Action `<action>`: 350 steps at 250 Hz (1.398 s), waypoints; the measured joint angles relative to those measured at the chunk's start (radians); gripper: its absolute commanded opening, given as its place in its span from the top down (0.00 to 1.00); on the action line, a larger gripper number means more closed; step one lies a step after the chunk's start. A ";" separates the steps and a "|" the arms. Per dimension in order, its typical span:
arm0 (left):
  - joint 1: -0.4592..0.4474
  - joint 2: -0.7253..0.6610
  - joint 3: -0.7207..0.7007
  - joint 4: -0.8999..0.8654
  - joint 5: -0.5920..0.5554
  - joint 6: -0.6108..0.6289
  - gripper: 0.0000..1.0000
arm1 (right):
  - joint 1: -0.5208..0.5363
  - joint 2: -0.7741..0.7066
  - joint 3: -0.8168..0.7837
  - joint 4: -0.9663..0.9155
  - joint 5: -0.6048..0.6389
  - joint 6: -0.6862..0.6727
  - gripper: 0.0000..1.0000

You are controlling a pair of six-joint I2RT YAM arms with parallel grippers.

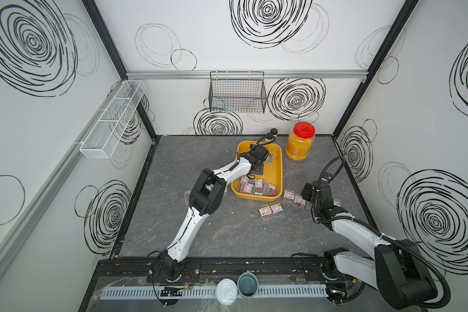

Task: Take the paper clips out of the storage box
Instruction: Pick up the boxed paper clips from the storage box.

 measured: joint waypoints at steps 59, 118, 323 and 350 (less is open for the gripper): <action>0.023 0.043 0.037 0.039 0.049 -0.006 0.12 | 0.003 0.012 0.002 0.005 0.001 -0.001 0.30; 0.028 0.064 0.072 0.035 0.065 0.005 0.22 | 0.014 0.019 0.006 0.005 0.006 -0.004 0.30; -0.259 -1.041 -0.956 0.235 -0.208 0.299 0.58 | 0.020 -0.004 0.012 0.018 0.004 -0.019 0.28; -0.354 -1.051 -1.077 0.248 -0.224 0.311 0.59 | 0.020 -0.016 0.006 0.027 -0.002 -0.022 0.28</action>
